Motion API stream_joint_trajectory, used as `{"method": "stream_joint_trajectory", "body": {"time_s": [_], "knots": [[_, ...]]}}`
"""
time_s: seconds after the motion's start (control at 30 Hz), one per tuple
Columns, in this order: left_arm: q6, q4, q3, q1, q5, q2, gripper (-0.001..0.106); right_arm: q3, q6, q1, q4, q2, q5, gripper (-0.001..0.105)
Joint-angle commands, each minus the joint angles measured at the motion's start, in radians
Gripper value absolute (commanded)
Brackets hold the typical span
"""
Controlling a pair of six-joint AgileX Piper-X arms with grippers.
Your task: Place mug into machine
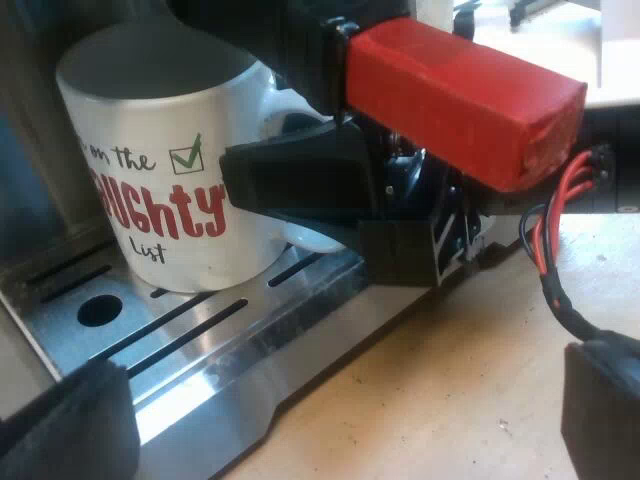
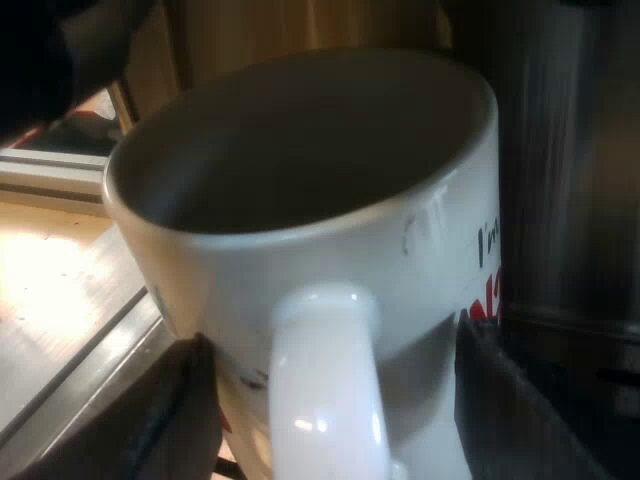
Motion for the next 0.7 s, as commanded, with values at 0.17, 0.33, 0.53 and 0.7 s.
{"method": "stream_joint_trajectory", "body": {"time_s": [0.17, 0.33, 0.53, 0.7], "knots": [[-0.018, -0.023, -0.016, -0.008, -0.008, -0.003, 0.087, 0.043, 0.012, 0.000, 0.162, -0.109, 0.034, 0.054], [-0.018, 0.028, -0.056, -0.008, -0.008, -0.003, 0.087, 0.082, 0.010, 0.025, 0.307, -0.216, 0.044, 0.054], [-0.010, 0.163, -0.139, -0.008, -0.016, -0.010, 0.087, 0.109, 0.010, 0.077, 0.508, -0.347, 0.118, 0.054], [-0.010, 0.254, -0.186, -0.008, -0.016, -0.061, 0.087, 0.109, 0.012, 0.105, 0.662, -0.449, 0.118, 0.054]]}}
